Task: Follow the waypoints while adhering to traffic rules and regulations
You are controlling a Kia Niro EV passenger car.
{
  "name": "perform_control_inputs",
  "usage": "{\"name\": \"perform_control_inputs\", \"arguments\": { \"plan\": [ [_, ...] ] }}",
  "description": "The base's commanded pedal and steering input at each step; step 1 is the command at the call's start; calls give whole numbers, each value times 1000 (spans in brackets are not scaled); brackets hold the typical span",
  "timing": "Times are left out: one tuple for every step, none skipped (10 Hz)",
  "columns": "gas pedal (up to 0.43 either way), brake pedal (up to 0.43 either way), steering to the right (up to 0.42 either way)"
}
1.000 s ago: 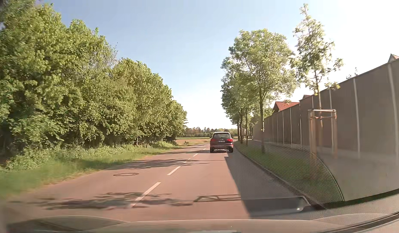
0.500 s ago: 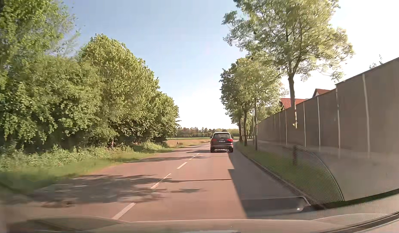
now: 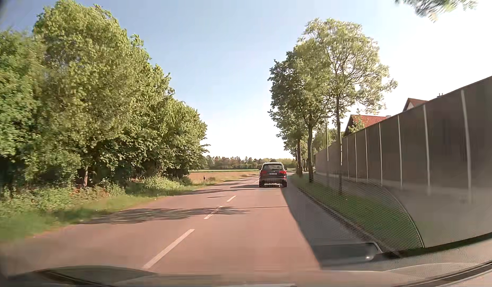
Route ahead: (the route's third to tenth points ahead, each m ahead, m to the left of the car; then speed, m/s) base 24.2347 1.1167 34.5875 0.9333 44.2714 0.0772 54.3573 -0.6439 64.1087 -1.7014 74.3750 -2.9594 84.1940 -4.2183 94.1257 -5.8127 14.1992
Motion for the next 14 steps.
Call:
{"name": "perform_control_inputs", "arguments": {
  "plan": [
    [177,12,9],
    [177,12,9],
    [189,12,9],
    [189,12,9],
    [189,12,9],
    [189,12,9],
    [189,12,9],
    [189,12,9],
    [189,12,10],
    [189,12,10],
    [189,12,11],
    [189,12,11],
    [189,12,11],
    [189,12,11]
  ]
}}
